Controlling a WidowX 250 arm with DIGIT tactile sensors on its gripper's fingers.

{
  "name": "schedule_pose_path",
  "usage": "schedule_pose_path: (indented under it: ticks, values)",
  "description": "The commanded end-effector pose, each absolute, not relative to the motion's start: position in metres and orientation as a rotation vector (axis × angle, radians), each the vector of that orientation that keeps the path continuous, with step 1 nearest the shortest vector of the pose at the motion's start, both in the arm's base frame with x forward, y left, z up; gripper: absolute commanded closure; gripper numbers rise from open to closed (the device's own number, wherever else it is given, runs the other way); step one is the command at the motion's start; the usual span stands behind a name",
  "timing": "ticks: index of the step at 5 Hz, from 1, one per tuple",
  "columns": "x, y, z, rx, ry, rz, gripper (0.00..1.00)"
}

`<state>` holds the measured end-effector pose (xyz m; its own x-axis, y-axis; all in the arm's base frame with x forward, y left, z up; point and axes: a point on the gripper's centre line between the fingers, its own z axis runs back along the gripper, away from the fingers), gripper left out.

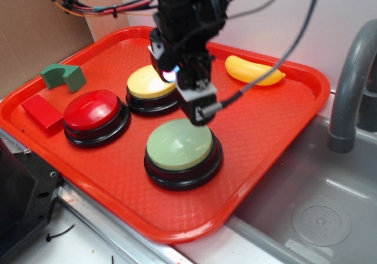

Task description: Push the green button.

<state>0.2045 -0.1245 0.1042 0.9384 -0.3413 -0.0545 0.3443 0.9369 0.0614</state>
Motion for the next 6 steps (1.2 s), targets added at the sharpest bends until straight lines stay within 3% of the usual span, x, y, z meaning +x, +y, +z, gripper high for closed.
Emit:
schedule_pose_path:
  ticks: [1, 3, 6]
  values:
    - [0.208, -0.121, 0.134, 0.026, -0.008, -0.298, 0.0]
    - [0.208, -0.112, 0.147, 0.0, -0.01, -0.212, 0.0]
    - [0.21, -0.108, 0.163, 0.013, 0.008, -0.147, 0.0]
